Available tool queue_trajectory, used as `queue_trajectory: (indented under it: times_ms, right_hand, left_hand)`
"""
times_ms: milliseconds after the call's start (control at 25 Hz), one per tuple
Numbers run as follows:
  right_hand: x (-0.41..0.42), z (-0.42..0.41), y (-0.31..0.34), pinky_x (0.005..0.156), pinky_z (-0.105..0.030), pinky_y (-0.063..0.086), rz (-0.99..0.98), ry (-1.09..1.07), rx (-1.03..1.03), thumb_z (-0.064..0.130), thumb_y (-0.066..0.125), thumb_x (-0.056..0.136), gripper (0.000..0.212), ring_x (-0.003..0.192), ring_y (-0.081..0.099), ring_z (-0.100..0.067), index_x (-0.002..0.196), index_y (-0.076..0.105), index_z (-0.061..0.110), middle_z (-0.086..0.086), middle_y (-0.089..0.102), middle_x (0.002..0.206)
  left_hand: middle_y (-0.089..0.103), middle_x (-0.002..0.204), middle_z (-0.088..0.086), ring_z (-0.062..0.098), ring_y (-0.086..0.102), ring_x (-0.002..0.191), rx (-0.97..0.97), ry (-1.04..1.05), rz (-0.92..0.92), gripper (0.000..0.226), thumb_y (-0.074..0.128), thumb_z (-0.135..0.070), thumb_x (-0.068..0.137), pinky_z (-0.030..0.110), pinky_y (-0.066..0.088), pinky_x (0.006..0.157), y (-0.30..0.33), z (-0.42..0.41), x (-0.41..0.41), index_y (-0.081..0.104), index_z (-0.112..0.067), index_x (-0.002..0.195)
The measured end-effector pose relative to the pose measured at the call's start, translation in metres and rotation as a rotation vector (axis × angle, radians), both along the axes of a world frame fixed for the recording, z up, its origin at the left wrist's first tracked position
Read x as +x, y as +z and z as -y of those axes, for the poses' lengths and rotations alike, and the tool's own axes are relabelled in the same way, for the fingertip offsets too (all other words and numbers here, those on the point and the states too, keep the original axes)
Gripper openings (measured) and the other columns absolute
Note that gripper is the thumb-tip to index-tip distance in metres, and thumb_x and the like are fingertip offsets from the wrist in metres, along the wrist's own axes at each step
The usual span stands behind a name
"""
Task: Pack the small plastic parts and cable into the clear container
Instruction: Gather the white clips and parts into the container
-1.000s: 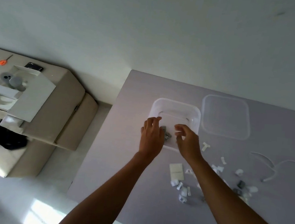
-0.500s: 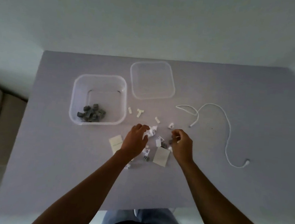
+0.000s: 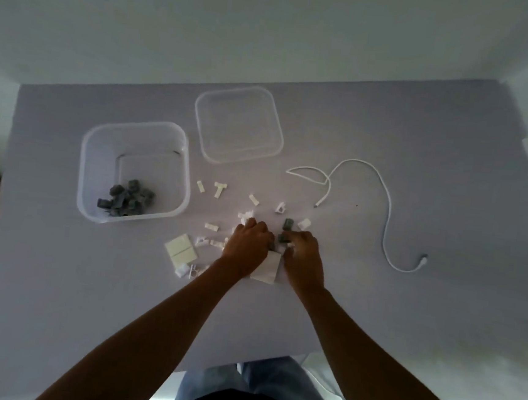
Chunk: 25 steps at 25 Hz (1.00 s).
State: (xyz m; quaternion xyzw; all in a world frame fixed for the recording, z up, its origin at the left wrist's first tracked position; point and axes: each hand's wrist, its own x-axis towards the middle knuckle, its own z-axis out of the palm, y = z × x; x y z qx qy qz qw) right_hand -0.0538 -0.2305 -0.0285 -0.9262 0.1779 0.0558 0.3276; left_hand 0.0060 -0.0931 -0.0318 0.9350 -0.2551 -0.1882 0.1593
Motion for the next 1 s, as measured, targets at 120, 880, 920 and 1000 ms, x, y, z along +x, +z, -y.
queue_trajectory:
  times_ms: [120,880,920,1000]
  right_hand:
    - [0.013,0.003,-0.008,0.084,-0.026,0.048,-0.011,0.031,-0.019,0.014,0.055,0.094,0.027,0.107,0.054,-0.021,0.118,0.066,0.013,-0.008,0.061,0.113]
    - [0.057,0.022,-0.022,0.072,-0.039,0.049,0.043,0.265,-0.16,0.002,0.058,0.086,0.011,0.089,0.058,-0.034,0.093,0.066,0.004,-0.017,0.067,0.095]
    - [0.058,0.023,-0.023,0.071,-0.039,0.049,0.038,0.245,-0.129,0.002,0.057,0.086,0.01,0.086,0.06,-0.033,0.091,0.066,0.004,-0.016,0.067,0.092]
    - [0.058,0.025,-0.021,0.069,-0.037,0.051,0.07,0.148,0.019,0.005,0.06,0.084,0.007,0.079,0.063,-0.029,0.084,0.066,0.005,-0.013,0.069,0.085]
  left_hand:
    - [0.06,0.121,0.0,0.023,0.047,0.114,0.065,-0.021,0.013,0.022,0.056,-0.03,0.093,0.035,0.04,0.095,-0.006,0.0,0.001,0.068,-0.026,0.112]
    - [0.071,0.071,0.009,0.016,0.067,0.063,-0.433,0.548,-0.39,0.033,0.077,-0.022,0.081,0.025,0.049,0.059,0.028,-0.046,0.006,0.049,-0.008,0.072]
    - [0.072,0.073,0.01,0.016,0.071,0.066,-0.471,0.559,-0.45,0.029,0.074,-0.015,0.084,0.03,0.054,0.062,0.029,-0.05,0.002,0.047,-0.008,0.074]
    - [0.073,0.078,0.013,0.021,0.073,0.068,-0.523,0.595,-0.578,0.021,0.061,-0.002,0.091,0.037,0.058,0.063,0.029,-0.056,-0.006,0.044,-0.01,0.082]
